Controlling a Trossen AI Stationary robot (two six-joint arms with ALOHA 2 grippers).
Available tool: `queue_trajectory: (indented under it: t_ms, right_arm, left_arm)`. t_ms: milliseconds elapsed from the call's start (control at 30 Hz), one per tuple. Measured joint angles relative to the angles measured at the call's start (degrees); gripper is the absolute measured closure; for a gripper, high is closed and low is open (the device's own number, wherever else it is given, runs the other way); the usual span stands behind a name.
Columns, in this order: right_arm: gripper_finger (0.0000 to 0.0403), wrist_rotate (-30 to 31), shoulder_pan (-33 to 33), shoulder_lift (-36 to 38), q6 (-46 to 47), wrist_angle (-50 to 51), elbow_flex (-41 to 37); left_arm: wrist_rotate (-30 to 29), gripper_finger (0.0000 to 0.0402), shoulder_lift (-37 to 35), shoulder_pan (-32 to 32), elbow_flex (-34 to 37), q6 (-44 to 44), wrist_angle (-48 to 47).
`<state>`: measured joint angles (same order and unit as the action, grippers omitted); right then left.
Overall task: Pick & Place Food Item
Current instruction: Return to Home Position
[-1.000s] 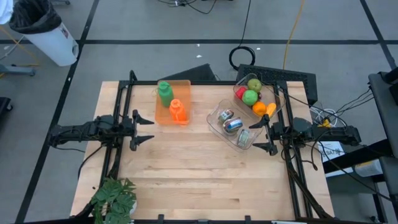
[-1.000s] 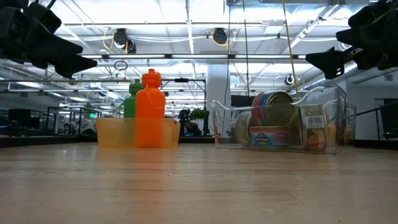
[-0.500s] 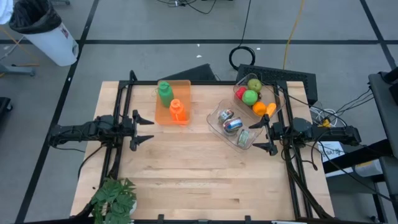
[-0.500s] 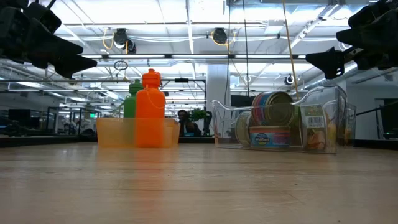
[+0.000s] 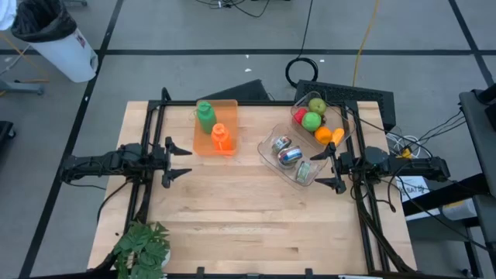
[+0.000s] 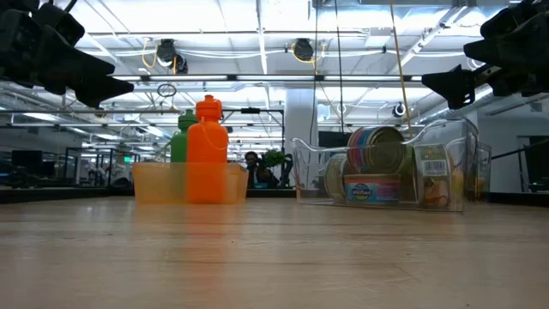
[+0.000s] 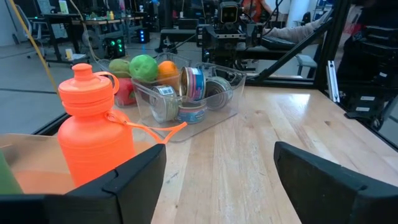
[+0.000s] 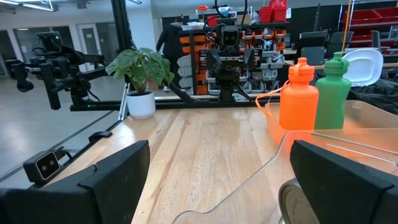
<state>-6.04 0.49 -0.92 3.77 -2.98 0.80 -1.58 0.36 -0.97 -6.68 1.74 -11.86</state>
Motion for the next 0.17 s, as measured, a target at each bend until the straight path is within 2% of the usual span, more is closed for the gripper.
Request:
queue_trajectory:
  t_ms: [167]
  right_arm:
    - [0.0035, 0.0, 0.0, -0.01, 0.0, 0.0, 0.0]
  left_arm:
    - [0.0, 0.0079, 0.0, 0.0, 0.0, 0.0, 0.02]
